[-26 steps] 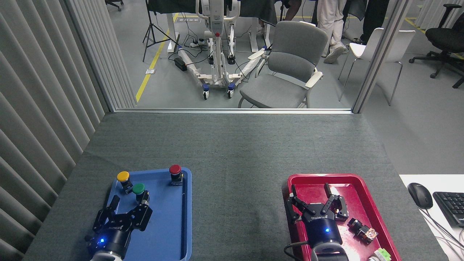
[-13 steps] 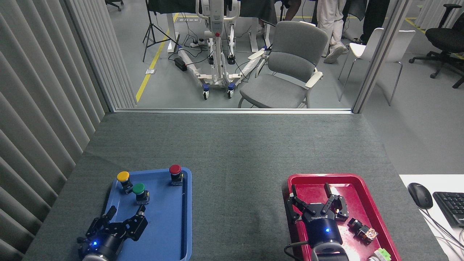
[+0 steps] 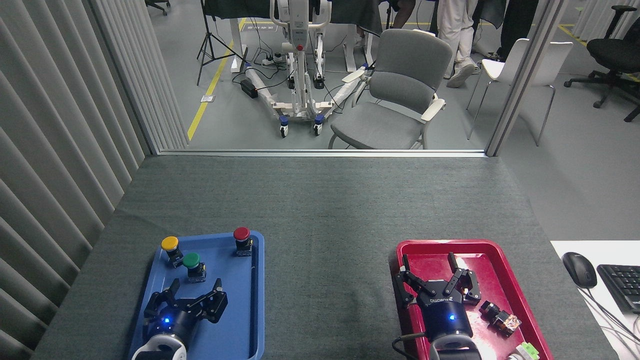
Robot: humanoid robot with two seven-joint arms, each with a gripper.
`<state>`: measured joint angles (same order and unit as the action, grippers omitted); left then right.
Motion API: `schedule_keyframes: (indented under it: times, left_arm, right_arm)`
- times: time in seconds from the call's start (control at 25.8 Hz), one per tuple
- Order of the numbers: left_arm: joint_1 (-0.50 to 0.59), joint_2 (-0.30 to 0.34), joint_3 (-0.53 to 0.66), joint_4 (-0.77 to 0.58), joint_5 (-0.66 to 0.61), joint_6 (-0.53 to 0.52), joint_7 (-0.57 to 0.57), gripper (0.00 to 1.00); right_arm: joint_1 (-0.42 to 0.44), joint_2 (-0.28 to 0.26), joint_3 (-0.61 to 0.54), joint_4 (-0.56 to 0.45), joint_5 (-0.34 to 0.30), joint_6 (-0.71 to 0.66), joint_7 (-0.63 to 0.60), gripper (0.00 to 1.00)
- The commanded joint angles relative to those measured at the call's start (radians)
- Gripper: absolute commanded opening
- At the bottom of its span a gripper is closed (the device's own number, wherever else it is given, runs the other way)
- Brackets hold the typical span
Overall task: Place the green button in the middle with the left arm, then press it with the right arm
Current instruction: 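Lower the left gripper onto the green button in the blue tray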
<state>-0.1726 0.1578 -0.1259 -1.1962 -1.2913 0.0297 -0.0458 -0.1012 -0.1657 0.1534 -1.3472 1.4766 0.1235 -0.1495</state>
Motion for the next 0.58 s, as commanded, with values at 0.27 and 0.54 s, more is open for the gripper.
schedule_keyframes:
  times: [0.27,0.54]
  left_arm:
    - [-0.079,-0.046,-0.018,0.147,-0.014,0.104,0.081,0.97]
    - [-0.150,-0.041,-0.018,0.253,-0.010,0.105,0.081,0.97]
  right_arm:
    - [0.000,0.000,0.000,0.000,-0.001,-0.001,0.002,1.00]
    - [0.000,0.000,0.000,0.000,0.001,-0.001,0.001,1.00]
